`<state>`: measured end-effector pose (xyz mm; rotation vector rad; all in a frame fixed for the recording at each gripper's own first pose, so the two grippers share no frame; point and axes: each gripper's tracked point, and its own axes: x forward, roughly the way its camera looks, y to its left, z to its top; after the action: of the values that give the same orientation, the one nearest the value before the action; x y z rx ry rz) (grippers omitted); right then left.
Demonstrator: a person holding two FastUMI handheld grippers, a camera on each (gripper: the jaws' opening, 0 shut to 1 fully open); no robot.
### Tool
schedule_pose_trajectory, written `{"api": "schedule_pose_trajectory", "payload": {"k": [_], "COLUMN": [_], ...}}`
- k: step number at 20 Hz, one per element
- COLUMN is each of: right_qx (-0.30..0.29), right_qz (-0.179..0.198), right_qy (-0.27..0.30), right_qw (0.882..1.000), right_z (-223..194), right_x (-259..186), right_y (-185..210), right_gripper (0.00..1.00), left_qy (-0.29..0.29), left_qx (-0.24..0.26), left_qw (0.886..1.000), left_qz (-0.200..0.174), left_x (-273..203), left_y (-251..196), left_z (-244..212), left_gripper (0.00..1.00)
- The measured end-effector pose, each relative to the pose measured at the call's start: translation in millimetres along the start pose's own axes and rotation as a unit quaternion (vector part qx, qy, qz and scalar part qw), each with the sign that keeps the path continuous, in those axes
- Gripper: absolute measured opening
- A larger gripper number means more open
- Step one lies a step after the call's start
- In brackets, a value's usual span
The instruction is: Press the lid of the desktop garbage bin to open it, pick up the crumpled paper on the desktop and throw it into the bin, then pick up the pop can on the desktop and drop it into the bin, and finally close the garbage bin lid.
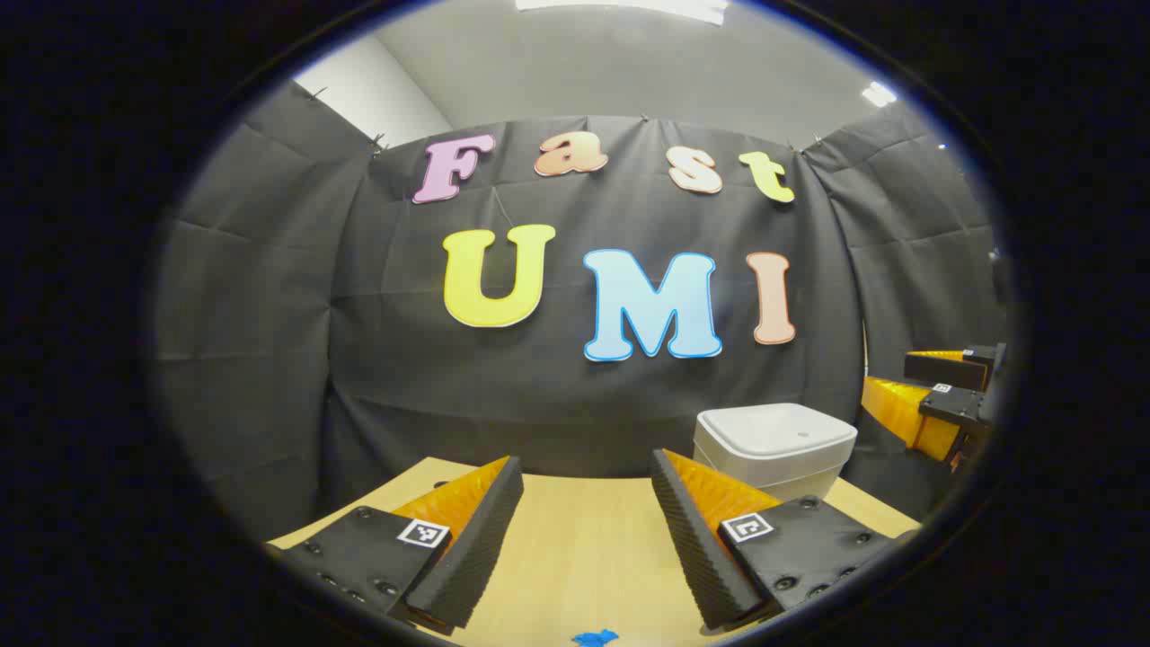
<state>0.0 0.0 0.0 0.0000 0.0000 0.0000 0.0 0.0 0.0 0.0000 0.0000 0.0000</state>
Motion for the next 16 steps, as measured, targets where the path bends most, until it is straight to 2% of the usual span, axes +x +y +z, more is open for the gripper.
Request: {"api": "schedule_pose_trajectory", "payload": {"k": [2,3,4,5,7,8,9,10,15,16], "right_qx": [0.003,0.005,0.005,0.007,0.011,0.014,0.015,0.016,0.018,0.018], "right_qz": [-0.003,-0.005,-0.009,-0.012,-0.014,-0.014,-0.014,-0.014,-0.011,-0.010], "right_qy": [0.003,0.003,0.002,0.002,0.003,0.003,0.005,0.005,0.007,0.008], "right_qw": [1.000,1.000,1.000,1.000,1.000,1.000,1.000,1.000,1.000,1.000], "right_z": [-1,-1,-1,-1,-2,-3,-3,-4,-5,-6], "right_x": [1,0,0,1,1,2,3,4,8,8], "right_y": [-1,-2,-4,-5,-6,-6,-6,-6,-3,-3], "right_gripper": [0.97,0.97,0.96,0.96,0.96,0.96,0.96,0.97,0.97,1.00], "left_qy": [-0.002,-0.004,-0.005,-0.008,-0.010,-0.010,-0.011,-0.011,-0.015,-0.015], "left_qx": [0.003,0.005,0.005,0.005,0.006,0.007,0.007,0.006,0.010,0.009], "left_qw": [1.000,1.000,1.000,1.000,1.000,1.000,1.000,1.000,1.000,1.000], "left_qz": [-0.002,-0.003,-0.005,-0.007,-0.008,-0.008,-0.008,-0.008,-0.005,-0.005], "left_x": [3,4,5,6,7,8,8,9,12,12], "left_y": [0,0,-1,-3,-5,-6,-6,-6,-4,-4], "left_z": [1,3,3,3,4,4,4,5,8,7], "left_gripper": [0.94,1.00,1.00,0.94,0.94,1.00,1.00,0.94,0.94,0.94]}}
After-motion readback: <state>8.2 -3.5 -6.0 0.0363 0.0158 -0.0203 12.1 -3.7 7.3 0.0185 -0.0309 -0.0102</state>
